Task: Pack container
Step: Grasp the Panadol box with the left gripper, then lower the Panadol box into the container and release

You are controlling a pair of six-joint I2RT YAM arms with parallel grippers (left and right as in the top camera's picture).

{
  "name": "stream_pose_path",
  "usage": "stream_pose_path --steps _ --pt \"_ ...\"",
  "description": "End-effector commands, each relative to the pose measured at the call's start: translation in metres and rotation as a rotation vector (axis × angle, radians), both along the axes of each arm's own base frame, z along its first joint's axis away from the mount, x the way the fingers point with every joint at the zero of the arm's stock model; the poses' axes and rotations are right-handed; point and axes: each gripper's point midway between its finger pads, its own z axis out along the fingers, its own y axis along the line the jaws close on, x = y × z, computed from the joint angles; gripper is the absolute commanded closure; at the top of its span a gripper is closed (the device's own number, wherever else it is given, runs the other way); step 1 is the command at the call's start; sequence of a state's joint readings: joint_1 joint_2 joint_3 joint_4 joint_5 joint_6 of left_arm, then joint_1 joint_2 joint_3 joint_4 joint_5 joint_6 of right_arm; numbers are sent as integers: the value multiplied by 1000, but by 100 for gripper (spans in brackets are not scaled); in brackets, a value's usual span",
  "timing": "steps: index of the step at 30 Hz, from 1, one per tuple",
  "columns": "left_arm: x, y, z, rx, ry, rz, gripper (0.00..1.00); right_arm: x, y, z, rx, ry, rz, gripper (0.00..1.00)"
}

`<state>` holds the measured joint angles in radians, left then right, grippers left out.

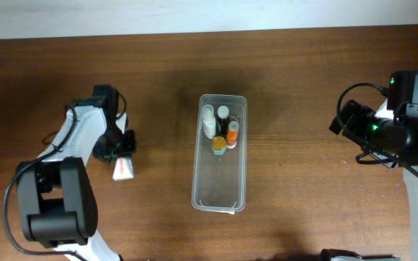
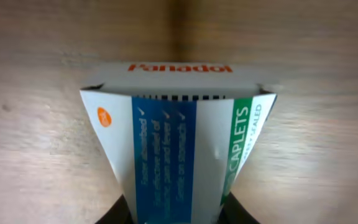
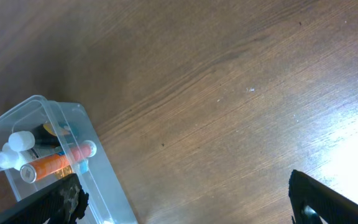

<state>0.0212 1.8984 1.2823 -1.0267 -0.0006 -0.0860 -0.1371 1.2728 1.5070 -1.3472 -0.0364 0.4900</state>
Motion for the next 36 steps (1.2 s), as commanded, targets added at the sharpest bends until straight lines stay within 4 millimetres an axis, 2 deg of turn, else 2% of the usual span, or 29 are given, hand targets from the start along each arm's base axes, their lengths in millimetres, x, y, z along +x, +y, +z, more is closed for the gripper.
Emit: stream_pose_path --steps 1,4,7,12,15,18,21,27,31,36 --pt "33 -14 73 -66 -194 -15 77 0 -1 4 1 -12 -3 2" --pt "30 -33 122 -95 -290 -62 75 0 -1 4 1 -12 -3 2" --pt "15 -65 156 -168 -354 -129 74 0 -1 4 1 -12 -3 2" --pt "-23 -116 189 -231 -388 -200 74 0 -1 4 1 -12 -3 2" --pt "-43 -150 196 -266 -384 -257 74 0 -1 4 1 -12 -3 2" --pt "-58 -179 193 -274 -365 -274 73 0 -1 4 1 -12 -3 2" --pt "-65 -200 183 -247 -370 -286 71 0 -1 4 1 -12 -3 2" --pt "-75 -242 149 -261 -344 -300 71 0 -1 4 1 -12 -3 2" --pt "-83 -249 123 -220 -284 -325 69 0 -1 4 2 -12 -3 2" --pt "-77 -256 96 -200 -253 -328 68 0 -1 4 1 -12 -3 1"
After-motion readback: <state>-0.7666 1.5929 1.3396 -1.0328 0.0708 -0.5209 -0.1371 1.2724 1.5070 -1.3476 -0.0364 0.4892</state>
